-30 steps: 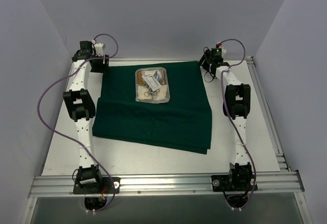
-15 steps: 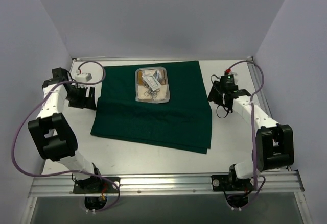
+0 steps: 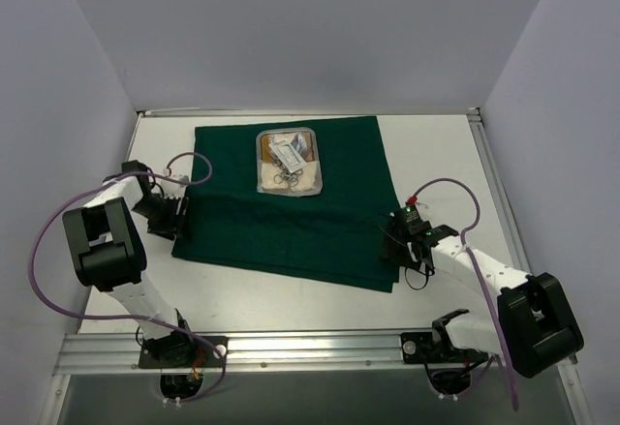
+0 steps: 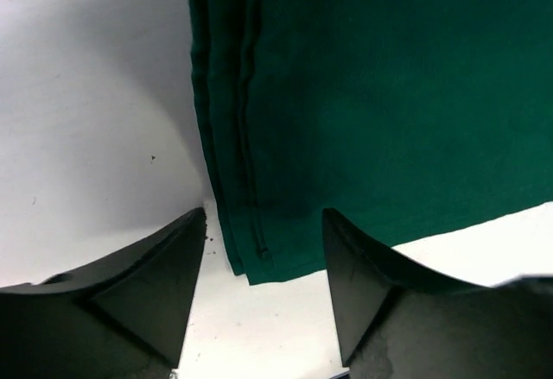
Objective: Open and lay out the surgical kit
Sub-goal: Open the surgical kit at the center of the board.
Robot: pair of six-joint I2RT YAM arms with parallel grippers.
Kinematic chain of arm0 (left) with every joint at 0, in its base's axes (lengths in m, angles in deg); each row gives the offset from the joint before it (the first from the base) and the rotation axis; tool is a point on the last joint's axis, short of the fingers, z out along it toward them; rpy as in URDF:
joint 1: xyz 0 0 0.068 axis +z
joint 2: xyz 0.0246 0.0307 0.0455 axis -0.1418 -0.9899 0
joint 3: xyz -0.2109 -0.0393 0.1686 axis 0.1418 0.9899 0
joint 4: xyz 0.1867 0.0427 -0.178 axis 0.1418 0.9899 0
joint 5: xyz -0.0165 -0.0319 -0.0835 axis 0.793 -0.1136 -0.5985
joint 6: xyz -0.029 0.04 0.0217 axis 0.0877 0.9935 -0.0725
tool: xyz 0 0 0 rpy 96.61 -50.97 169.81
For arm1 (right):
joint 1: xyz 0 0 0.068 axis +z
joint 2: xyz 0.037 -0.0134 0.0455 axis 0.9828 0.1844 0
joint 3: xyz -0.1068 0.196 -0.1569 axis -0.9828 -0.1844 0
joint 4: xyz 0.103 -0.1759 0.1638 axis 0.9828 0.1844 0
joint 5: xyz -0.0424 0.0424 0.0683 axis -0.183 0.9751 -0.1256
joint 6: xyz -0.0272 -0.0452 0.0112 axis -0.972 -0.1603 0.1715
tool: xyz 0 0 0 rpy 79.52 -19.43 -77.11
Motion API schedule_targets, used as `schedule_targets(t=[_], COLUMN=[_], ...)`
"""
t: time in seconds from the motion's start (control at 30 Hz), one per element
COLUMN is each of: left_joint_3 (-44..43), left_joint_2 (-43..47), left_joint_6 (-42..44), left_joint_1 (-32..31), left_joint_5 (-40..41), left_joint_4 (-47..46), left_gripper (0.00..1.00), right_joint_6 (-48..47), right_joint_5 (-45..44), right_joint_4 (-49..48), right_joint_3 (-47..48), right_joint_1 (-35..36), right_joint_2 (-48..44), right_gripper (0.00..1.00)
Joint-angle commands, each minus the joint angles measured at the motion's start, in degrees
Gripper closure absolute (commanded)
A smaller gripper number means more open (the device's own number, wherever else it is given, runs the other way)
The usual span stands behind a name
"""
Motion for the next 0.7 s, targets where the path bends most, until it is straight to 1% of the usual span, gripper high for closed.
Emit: schedule_targets(t=[0.0,0.03,0.07,0.1,0.13,0.17,0.2,0.23,0.3,0.33,0.37,0.4,0.43,0.47,0.57,0.6,0.63,0.67], left_joint_3=[0.89,1.15,1.50,1.68,1.77,2.21,2.39,2.56,2.91,3.09,3.26,3.96,4.58,5.45,9.50,9.59,8.81,8.54], left_joint_2=[-1.37,-1.63,-1.81,-2.07,-1.90,-1.72,-1.02,-0.58,1.43,2.23,4.41,5.74,6.97,9.85,14.87,15.67,16.38,17.25], left_joint_6=[0.30,0.39,0.74,1.35,1.70,2.66,3.37,4.25,6.88,8.02,10.56,11.98,13.64,16.53,21.37,21.92,23.05,24.89], left_joint_1=[0.08,-0.01,-0.45,-0.54,-0.80,-0.89,-0.80,-0.80,-0.37,-0.19,0.07,0.25,0.43,0.43,0.34,0.69,1.04,0.96], left_joint_5=[-4.01,-4.63,-5.59,-5.95,-5.96,-5.87,-6.48,-6.74,-7.10,-7.27,-7.27,-6.84,-5.44,-4.47,0.45,1.07,1.51,2.82], left_joint_4=[-3.28,-3.27,-3.01,-2.75,-2.31,-2.05,-1.61,0.05,2.16,5.13,6.99,8.92,13.03,14.81,20.18,21.32,24.73,26.42], left_gripper=[0.39,0.45,0.57,0.63,0.69,0.74,0.86,0.96,0.98,0.98,0.98,0.98,0.98,0.98,0.98,0.98,0.98,0.98], right_joint_6=[4.17,4.35,4.52,4.70,4.96,5.14,5.49,5.49,5.66,5.75,5.84,6.63,7.50,7.95,9.18,9.44,9.79,10.14], right_joint_5=[-1.20,-1.12,-0.77,-0.51,0.02,0.29,0.55,0.99,0.56,-0.14,-2.07,-2.17,-1.56,-1.91,-3.83,-4.36,-5.07,-6.64], right_joint_4=[-0.21,-0.38,-0.47,-0.73,-1.00,-1.26,-1.61,-1.62,1.00,2.67,4.61,6.71,7.08,9.87,16.28,17.79,19.20,22.17], right_joint_3=[-1.10,-1.28,-1.45,-1.46,-1.89,-2.16,-2.33,-2.51,-1.90,-1.29,0.37,0.74,0.83,1.96,4.68,5.31,6.10,7.67], right_joint_1=[0.94,1.03,1.12,1.64,2.17,2.61,3.22,3.40,3.41,3.41,3.49,3.67,3.84,3.85,4.55,4.90,4.99,5.34], right_joint_2=[-1.97,-2.05,-1.71,-1.36,-1.18,-0.83,-0.65,-0.74,-2.05,-3.01,-5.55,-7.14,-8.55,-10.65,-13.21,-13.74,-14.27,-15.23], right_gripper=[0.49,0.50,0.52,0.55,0.63,0.69,0.75,0.88,0.98,1.00,1.00,1.00,1.00,1.00,1.00,1.00,1.00,1.00])
